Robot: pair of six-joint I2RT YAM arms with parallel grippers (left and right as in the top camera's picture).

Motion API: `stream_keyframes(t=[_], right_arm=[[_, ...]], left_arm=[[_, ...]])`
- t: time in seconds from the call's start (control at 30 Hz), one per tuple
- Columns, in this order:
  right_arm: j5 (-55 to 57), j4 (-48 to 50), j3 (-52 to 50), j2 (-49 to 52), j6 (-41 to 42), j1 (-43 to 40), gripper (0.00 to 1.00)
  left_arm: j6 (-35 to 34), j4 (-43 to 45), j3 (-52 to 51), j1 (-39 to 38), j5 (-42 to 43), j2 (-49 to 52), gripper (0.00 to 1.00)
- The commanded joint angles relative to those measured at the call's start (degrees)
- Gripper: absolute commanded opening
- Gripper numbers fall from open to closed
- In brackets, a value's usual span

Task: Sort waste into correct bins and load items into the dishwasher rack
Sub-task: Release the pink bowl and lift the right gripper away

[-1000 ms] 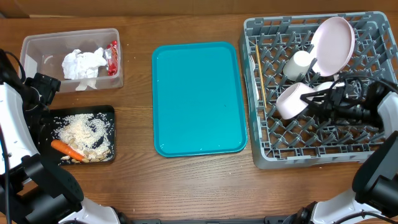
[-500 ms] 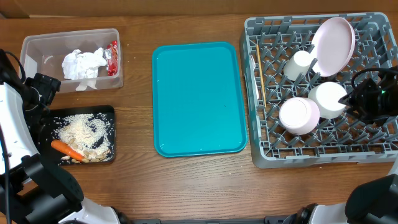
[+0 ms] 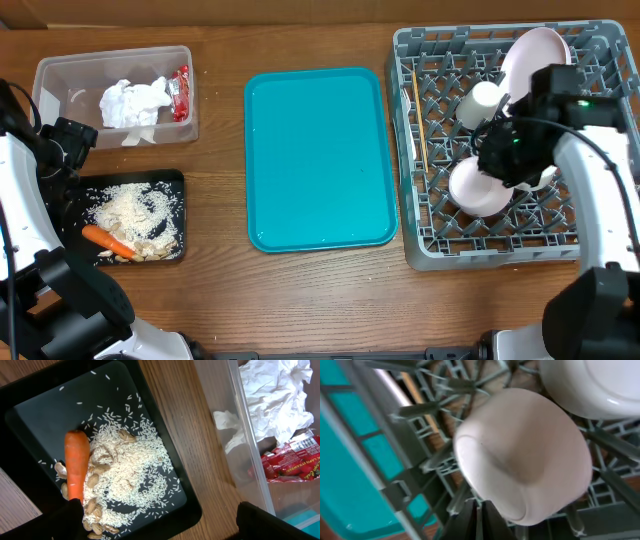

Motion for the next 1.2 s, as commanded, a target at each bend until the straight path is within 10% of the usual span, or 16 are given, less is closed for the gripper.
stream_keyframes(t=[0.0,0.83,0.97,1.17], right_arm=[[5.5,1.0,-0.5,0.5,3.1,-0.3,0.08],[3.0,-5.4,9.7,1.3,3.7,-0.3,0.04],[-11.9,-6.6,10.1,-2.4,-5.1,-0.2,0.43],[-11.0,-9.4,9.4,-6.5,-5.0,-0.1,0.4]], left_arm=[[-1.0,0.1,0.6,-0.1,-0.6,-1.8,1.0],[-1.0,0.1,0.6,-0.1,-0.6,-1.8,1.0],[-1.0,0.1,0.6,-0.1,-0.6,-1.8,1.0],[-1.0,0.1,0.6,-0.1,-0.6,-1.8,1.0]])
